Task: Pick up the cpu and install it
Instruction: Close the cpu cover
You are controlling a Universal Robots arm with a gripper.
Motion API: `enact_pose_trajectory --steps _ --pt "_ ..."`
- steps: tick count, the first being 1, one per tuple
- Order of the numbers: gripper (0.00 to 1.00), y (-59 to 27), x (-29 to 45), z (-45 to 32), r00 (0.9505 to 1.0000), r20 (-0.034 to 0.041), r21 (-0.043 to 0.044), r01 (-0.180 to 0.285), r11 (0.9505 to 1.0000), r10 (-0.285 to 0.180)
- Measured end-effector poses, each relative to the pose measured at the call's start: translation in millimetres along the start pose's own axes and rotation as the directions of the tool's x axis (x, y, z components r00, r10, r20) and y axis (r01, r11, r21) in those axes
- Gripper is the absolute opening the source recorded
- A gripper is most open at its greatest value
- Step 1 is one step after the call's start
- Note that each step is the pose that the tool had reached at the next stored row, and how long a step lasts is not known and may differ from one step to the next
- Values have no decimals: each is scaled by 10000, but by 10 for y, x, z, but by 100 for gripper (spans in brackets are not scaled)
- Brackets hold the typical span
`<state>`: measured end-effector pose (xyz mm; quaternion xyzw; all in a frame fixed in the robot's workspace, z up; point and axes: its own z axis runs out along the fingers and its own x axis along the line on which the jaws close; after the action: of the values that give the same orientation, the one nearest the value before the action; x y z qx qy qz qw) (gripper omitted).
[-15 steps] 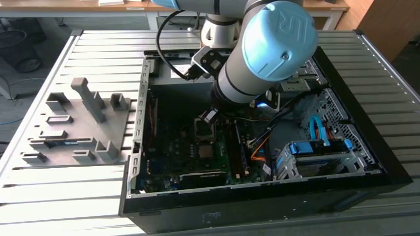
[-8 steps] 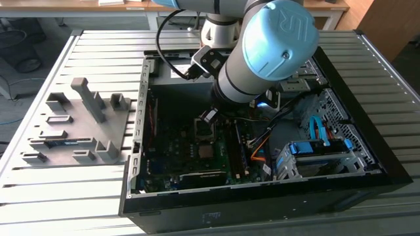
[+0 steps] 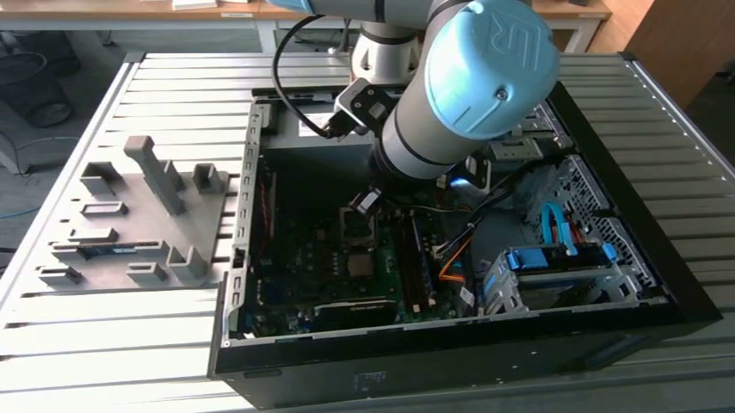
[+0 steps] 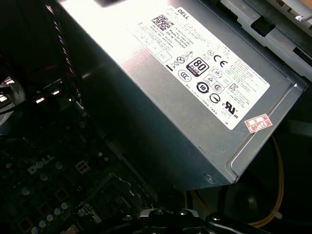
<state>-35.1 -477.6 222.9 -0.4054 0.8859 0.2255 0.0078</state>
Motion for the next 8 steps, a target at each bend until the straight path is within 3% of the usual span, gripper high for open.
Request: enact_pose_trajectory --steps 8 --pt "10 4 -2 -13 10000 -9 -6 23 10000 -23"
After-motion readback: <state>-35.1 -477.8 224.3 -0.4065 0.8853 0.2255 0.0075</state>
